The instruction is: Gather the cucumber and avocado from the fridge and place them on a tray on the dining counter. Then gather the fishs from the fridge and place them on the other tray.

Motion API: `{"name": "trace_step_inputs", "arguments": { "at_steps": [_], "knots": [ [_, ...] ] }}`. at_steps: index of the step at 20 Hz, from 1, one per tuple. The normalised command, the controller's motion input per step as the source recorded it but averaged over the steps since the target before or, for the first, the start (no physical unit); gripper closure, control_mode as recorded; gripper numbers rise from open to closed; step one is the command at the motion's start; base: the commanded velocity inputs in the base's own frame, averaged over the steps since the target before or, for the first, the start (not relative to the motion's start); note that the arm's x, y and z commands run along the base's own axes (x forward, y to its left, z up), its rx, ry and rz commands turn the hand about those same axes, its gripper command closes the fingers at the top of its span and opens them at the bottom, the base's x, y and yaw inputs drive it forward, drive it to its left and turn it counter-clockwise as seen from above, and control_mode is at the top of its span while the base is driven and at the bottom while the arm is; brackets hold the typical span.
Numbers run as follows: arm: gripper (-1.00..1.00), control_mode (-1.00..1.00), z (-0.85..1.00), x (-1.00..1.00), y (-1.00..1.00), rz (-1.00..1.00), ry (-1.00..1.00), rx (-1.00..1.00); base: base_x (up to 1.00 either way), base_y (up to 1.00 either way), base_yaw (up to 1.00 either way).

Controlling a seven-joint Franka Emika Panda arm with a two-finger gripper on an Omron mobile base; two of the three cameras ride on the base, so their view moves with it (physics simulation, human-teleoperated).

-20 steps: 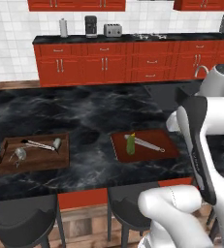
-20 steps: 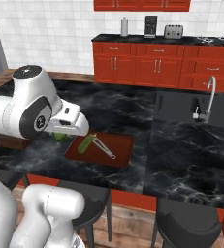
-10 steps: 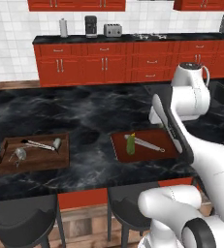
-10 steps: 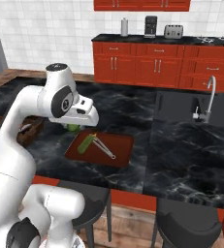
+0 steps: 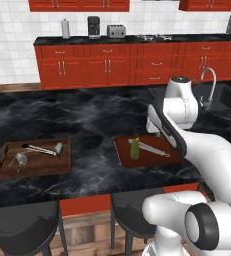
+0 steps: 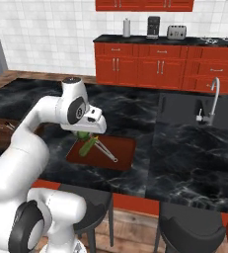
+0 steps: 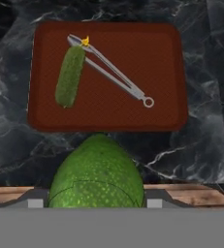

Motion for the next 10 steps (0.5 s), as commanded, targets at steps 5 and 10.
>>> {"name": "trace_step_inputs", "arguments": {
  "at_steps": [5, 10],
  "knots": [
    [1.00, -1.00, -0.66, 0.02, -0.22, 0.00, -0.24, 0.00, 0.00, 0.00, 0.00],
    [1.00, -1.00, -0.37, 0.49, -0.05, 0.00, -0.15, 0.00, 0.00, 0.00, 0.00]
  ]
}}
